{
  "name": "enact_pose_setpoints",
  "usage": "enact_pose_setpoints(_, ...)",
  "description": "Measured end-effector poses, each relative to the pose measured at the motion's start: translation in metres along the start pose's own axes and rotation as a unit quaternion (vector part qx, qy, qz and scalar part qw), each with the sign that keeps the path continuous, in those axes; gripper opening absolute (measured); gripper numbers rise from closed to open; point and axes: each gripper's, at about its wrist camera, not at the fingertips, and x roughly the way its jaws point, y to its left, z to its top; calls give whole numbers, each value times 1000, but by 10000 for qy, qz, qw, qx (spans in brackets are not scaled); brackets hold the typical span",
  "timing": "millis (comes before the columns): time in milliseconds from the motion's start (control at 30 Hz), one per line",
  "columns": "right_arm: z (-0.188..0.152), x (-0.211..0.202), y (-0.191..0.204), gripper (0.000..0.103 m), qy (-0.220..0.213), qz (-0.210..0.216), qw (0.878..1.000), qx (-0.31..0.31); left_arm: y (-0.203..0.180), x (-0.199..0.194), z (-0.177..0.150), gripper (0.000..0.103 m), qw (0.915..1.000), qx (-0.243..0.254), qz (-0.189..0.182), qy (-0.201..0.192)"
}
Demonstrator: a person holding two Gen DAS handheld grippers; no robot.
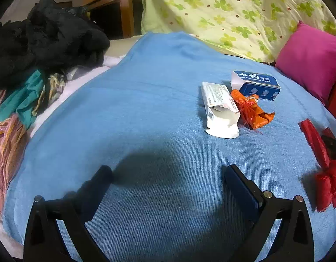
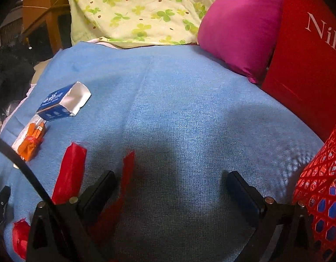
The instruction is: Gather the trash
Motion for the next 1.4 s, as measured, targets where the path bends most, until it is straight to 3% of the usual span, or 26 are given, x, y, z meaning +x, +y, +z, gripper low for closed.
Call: enact_pose_setpoints(1400,0,0,0,103,-2,-1,10000,4,1,0,2,103,10000,-3,6,-46)
